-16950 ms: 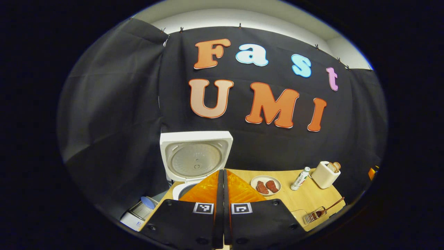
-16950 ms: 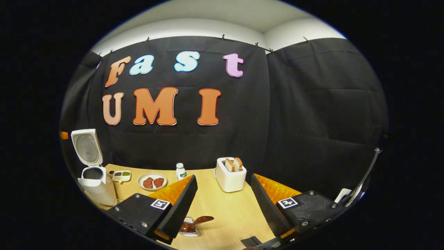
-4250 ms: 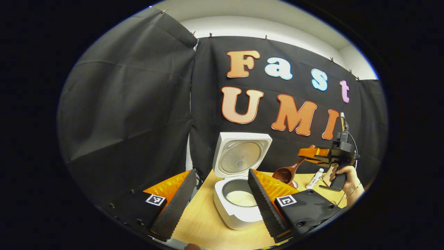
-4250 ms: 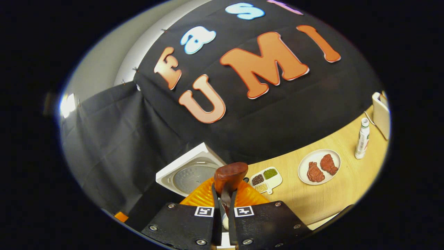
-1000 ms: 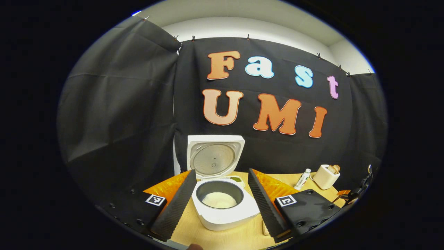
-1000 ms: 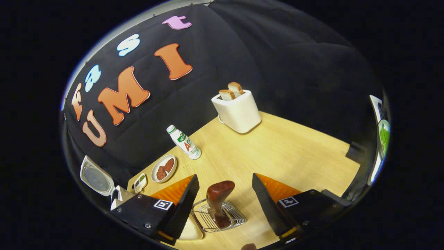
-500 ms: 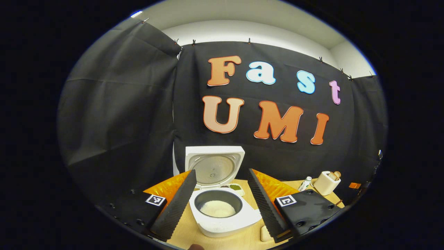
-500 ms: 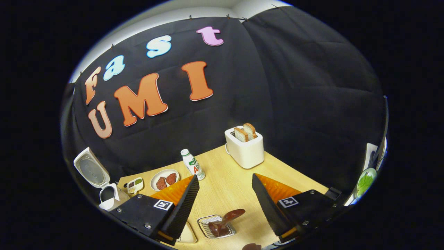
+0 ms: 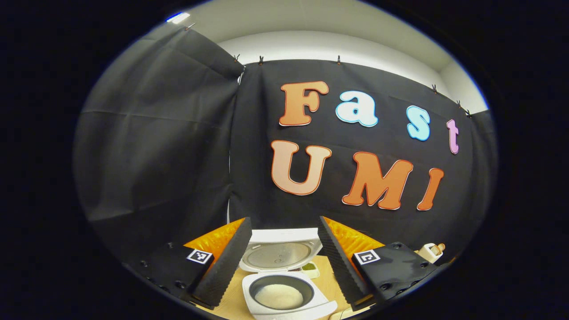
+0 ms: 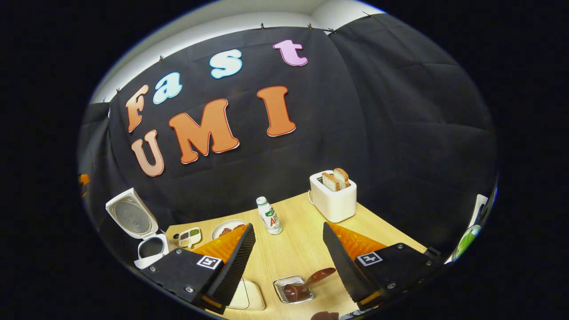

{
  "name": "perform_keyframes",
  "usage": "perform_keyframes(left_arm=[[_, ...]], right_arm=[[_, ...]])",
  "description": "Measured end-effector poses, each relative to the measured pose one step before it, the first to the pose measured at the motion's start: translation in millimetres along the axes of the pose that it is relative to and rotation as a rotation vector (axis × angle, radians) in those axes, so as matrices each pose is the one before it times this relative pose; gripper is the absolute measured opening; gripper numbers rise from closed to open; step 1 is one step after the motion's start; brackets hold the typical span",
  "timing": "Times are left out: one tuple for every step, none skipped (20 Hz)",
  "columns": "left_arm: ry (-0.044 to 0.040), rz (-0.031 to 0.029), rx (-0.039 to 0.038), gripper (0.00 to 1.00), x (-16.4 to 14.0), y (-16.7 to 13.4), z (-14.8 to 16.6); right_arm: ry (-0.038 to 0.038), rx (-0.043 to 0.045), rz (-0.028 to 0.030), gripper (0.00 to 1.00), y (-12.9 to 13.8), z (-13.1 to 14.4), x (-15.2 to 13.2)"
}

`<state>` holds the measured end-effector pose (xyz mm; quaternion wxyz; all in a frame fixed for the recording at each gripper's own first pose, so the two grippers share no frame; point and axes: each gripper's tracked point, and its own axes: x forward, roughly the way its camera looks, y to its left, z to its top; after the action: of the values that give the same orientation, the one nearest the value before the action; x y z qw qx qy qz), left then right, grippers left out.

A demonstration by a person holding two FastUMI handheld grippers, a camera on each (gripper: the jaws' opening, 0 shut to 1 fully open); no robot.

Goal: Close the left gripper, press the button to open the rice cooker; take a wooden spoon from the chopstick holder with the right hand, scoop a spoonful of rice and pour it into the rice cooker, then put the wooden spoon back into the chopstick holder.

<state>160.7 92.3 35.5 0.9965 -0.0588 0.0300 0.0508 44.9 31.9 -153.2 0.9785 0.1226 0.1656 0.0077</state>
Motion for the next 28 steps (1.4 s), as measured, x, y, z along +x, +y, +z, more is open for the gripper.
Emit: perform_keyframes(left_arm=[[0.00318, 0.00159, 0.00391, 1.0, 12.38, 1.64, 2.78], [0.01178, 0.00636, 0.00553, 1.0, 14.78, 3.35, 1.05], [0.01192, 0.00696, 0.0045, 1.0, 11.52, 1.46, -0.47], [0.01008, 0.00227, 0.00403, 1.0, 15.04, 0.53, -0.55], [0.0103, 0.00683, 0.00894, 1.0, 11.53, 1.86, 0.04], [0.00945, 0.00513, 0.01506, 1.0, 13.11, 1.54, -1.12], [0.02257, 0.00409, 0.01758, 1.0, 11.65, 0.55, -2.85], [0.02077, -0.00032, 0.01735, 1.0, 11.9, -0.33, -2.81], [0.02666, 0.00122, 0.00988, 1.0, 12.36, -1.64, -4.0], [0.02196, -0.00398, 0.00007, 1.0, 11.0, -1.5, -4.33], [0.02715, -0.00946, -0.00725, 1.0, 11.18, -2.45, -5.35], [0.03006, -0.01057, -0.00497, 1.0, 10.33, -2.36, -6.84], [0.03369, 0.00136, 0.00477, 1.0, 9.92, 0.82, -7.33], [0.03617, 0.01286, 0.01834, 1.0, 8.7, 4.51, -9.76], [0.03696, 0.00979, 0.01619, 1.0, 9.16, 2.76, -10.67], [0.04499, 0.00607, -0.00043, 1.0, 6.3, -0.16, -12.05], [0.03009, -0.00396, -0.01526, 1.0, 4.32, -1.03, -9.13], [0.013, -0.00204, -0.01961, 1.0, 2.36, 0.18, -5.05], [0.01513, 0.00709, -0.01347, 1.0, 3.68, 2.93, -4.01], [0.02425, 0.00015, -0.00999, 1.0, 1.19, 0.48, -7.7], [-0.01034, -0.00575, -0.01679, 1.0, -1.49, -0.62, -0.33], [0.00589, -0.00663, -0.0002, 1.0, -2.69, -0.36, -2.58], [0.0037, -0.00686, 0.00805, 1.0, 0.34, -0.24, -1.64], [0.00474, -0.0054, 0.00359, 1.0, -1.7, -0.63, -1.52], [0.00167, -0.00517, -0.00291, 1.0, -3.36, -1.15, -2.73], [-0.00157, -0.00442, -0.00424, 1.0, -5.5, -2.4, -2.33], [0.00059, -0.00563, 0.00216, 1.0, -9.81, -3.8, -7.67], [0.00293, -0.00404, -0.00019, 1.0, -8.33, -2.52, -8.09]], right_arm=[[0.00654, 0.00922, 0.00413, 0.95, 1.43, -4.0, -1.75], [0.00332, -0.0005, 0.00014, 0.95, 1.49, -3.76, -2.04], [-0.00128, -0.00853, -0.00753, 0.95, -1.09, -1.4, -1.2], [-0.00671, -0.01298, -0.01172, 0.95, -2.05, 0.15, -0.88], [-0.00543, -0.01214, -0.01001, 0.95, -1.34, 1.18, -1.43], [-0.00371, -0.00824, -0.00542, 0.95, 0.34, 1.97, -2.09], [-0.00532, -0.00194, -0.00286, 0.95, 0.82, 2.86, -1.7], [-0.00625, 0.0016, 0.00089, 0.95, 1.46, 2.84, -2.61], [-0.00706, 0.00379, -0.00088, 0.95, 1.3, 2.63, -1.99], [-0.00542, 0.00211, 0.00297, 0.95, 1.38, 1.34, -2.15], [-0.00403, -0.00072, 0.00108, 0.95, 1.17, 0.58, -1.67], [-0.00146, -0.00483, -0.00078, 0.95, 0.8, 0.14, -0.91], [-0.00077, -0.00645, 0.00014, 0.95, 0.9, 0.27, -1.24], [-0.00112, -0.00581, -0.00085, 0.95, 0.15, 1.01, -0.8], [0.00006, -0.00236, -0.00037, 0.95, 0.56, 0.25, -1.08], [-0.00027, 0.00202, 0.00225, 0.95, 0.66, 0.86, -0.91], [-0.00147, 0.00517, 0.0038, 0.95, 1.34, 0.51, -1.3], [0.00036, 0.00461, 0.00341, 0.95, 0.17, 0.28, -1.04], [0.0014, 0.00091, 0.00009, 0.95, -0.63, -0.27, -0.87], [-0.00076, -0.00379, -0.00067, 0.95, -0.48, -0.4, -0.6], [-0.00006, -0.00638, 0.0021, 0.95, -0.38, -0.54, -0.1], [0.00307, -0.00341, 0.0064, 0.95, 0.97, 0.27, 0.11], [0.00289, -0.00152, 0.00607, 0.95, -0.06, 0.76, -0.29], [0.00145, -0.00193, 0.00482, 0.95, -0.49, 1.72, 1.6], [-0.00191, -0.00277, 0.00383, 0.95, 0.73, 3.07, 0.67], [-0.00289, -0.00546, 0.0062, 0.95, 0.56, 2.36, 0.0], [-0.00164, -0.00852, 0.00621, 0.95, -1.59, 1.78, 0.56], [0.00058, -0.0121, 0.0065, 0.95, -0.91, 2.29, 1.11]])
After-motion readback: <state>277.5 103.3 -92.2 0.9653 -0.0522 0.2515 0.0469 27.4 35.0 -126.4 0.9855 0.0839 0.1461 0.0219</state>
